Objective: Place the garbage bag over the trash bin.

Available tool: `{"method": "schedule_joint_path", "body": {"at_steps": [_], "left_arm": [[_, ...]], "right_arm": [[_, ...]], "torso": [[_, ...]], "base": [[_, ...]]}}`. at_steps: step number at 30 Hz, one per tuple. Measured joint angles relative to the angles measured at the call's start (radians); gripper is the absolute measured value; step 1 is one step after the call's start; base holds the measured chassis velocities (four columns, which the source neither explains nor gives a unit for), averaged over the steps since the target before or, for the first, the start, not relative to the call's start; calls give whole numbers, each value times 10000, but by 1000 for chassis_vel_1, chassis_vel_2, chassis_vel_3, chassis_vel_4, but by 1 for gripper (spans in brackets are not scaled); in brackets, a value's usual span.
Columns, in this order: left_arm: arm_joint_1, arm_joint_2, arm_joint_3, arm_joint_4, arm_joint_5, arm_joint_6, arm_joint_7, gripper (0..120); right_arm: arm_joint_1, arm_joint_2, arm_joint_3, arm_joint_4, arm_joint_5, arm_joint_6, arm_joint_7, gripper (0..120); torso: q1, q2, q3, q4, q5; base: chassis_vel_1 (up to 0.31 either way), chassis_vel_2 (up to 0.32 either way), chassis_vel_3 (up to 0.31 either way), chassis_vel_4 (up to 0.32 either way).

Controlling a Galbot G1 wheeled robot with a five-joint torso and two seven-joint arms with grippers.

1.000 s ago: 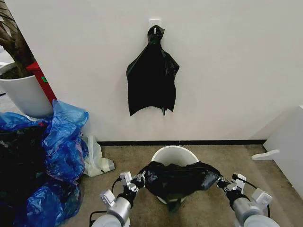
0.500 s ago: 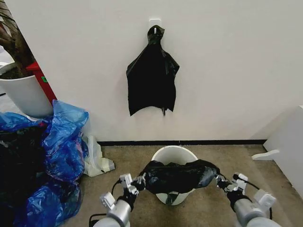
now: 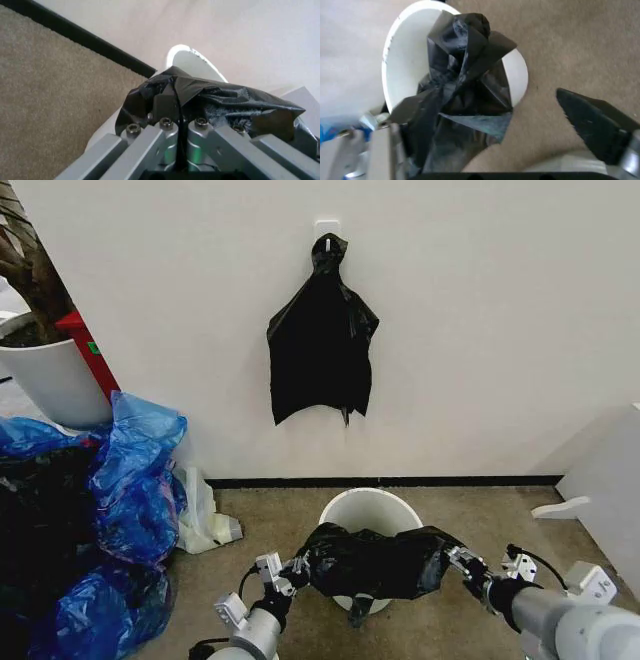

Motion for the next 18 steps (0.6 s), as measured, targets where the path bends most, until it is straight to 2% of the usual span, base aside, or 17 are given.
{"method": "schedule_joint_path", "body": {"at_steps": [3, 7, 9, 11, 18], "left_arm": [[-63, 28, -27, 0, -42, 0, -38, 0], [-72, 81, -49, -17, -102, -3, -59, 0], [-120, 153, -61, -24, -189, -3, -65, 0], [-203, 202, -67, -36, -264, 0, -68, 0], [-308, 221, -69, -43, -334, 33, -76, 0]], "right_arm": [[-185, -29, 41, -25, 172, -347, -162, 98], [-462, 29, 49, -40, 88, -1035, -1185, 100], [-698, -122, 254, -49, -509, -1500, -2628, 100], [-626, -464, 399, -55, -1074, -1609, -3468, 100], [183, -1125, 597, -62, -1342, -1635, -3664, 100]], "torso": [[0, 0, 0, -1, 0], [0, 0, 0, -1, -1], [0, 0, 0, -2, -2], [0, 0, 0, -4, -3], [0, 0, 0, 4, 1]], "base": [[0, 0, 0, 0], [0, 0, 0, 0], [0, 0, 0, 0], [0, 0, 0, 0], [0, 0, 0, 0]]}}
